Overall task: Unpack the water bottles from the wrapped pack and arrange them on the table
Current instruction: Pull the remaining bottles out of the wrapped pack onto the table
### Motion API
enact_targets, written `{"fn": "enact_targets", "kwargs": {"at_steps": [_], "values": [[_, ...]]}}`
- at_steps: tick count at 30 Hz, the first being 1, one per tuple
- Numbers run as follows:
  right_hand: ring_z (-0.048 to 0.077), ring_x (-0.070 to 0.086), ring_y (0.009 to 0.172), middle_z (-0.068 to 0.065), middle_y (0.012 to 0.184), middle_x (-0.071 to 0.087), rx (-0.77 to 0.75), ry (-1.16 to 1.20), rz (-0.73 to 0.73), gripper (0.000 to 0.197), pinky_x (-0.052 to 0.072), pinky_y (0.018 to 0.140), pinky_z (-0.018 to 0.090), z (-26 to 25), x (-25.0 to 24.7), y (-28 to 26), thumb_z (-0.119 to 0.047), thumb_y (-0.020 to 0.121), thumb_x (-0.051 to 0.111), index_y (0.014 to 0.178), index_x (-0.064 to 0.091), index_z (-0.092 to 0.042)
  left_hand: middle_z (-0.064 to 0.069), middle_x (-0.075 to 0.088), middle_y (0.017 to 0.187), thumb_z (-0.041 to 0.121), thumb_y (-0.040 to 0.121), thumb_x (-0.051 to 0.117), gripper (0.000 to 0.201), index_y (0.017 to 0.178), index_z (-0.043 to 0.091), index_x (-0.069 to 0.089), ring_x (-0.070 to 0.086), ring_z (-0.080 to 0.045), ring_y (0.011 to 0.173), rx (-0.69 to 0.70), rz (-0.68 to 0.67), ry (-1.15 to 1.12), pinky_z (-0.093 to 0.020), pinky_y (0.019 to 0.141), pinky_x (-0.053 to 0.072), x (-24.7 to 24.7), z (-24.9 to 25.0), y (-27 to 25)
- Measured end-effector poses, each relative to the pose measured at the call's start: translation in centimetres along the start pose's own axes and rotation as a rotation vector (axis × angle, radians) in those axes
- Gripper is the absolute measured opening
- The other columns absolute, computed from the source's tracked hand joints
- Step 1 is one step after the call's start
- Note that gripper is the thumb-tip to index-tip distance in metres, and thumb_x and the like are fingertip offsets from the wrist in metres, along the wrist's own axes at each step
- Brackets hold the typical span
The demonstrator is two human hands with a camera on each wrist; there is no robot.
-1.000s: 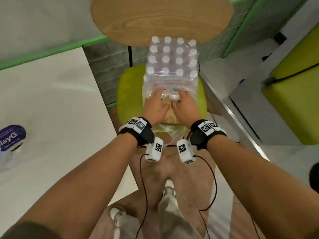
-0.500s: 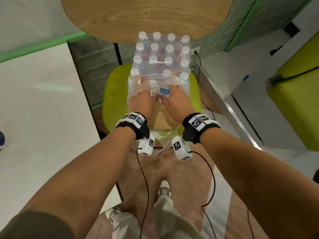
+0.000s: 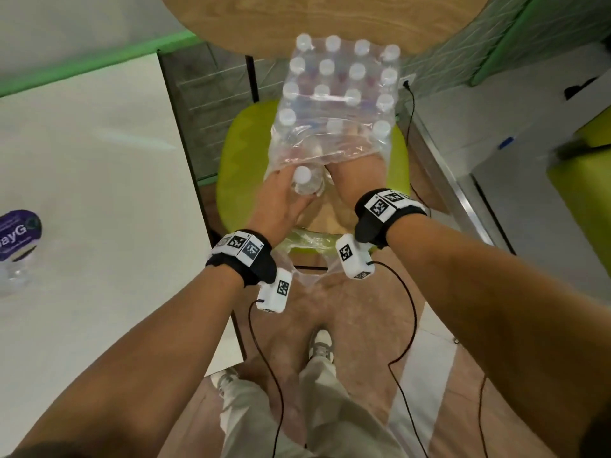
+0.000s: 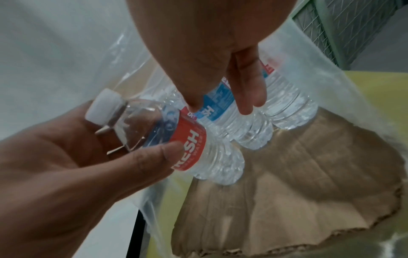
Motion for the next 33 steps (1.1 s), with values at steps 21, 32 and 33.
{"fn": "enact_targets", "kwargs": {"at_steps": [21,32,33], "values": [[0.009,0.051,0.099,-0.001,0.117,0.052,-0.328,0.787,0.003,0.046,0.041,0.086,0.017,-29.3,2.2,-7.9,-0.038,0.085,0.065,0.125,0.052,-0.02,0.013,0.065,0.115,0.034,0.08,0.082,0.051,0.125,0.027,0.057,0.062,0.0,0.103,-0.544,0.8,-0.231,-0.023,0.088,0.056,-23.4,-13.5,-25.6],[0.009,0.051,0.075,0.001,0.116,0.044,-0.402,0.819,-0.097,0.054,0.045,0.08,0.023,-49.9,4.4,-6.9,-0.034,0.088,0.069,0.135,0.046,-0.024,-0.007,0.048,0.115,0.039,0.076,0.08,0.06,0.126,0.017,0.055,0.058,-0.023,0.096,-0.706,1.01,0.014,-0.042,0.083,0.057,-36.0,-27.2,-35.2],[0.01,0.052,0.076,0.001,0.116,0.044,-0.407,0.818,-0.092,0.055,0.047,0.08,0.025,-51.1,4.6,-6.7,-0.034,0.088,0.069,0.136,0.045,-0.024,-0.006,0.048,0.115,0.039,0.076,0.08,0.06,0.125,0.017,0.055,0.058,-0.023,0.097,-0.707,1.005,0.014,-0.043,0.083,0.057,-36.8,-27.9,-35.4]]}}
Point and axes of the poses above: each hand's wrist, its own y-axis towards the middle knuckle, its own x-axis out of the palm, z = x × y, the point moved 4 cm from there along y, towards the middle knuckle
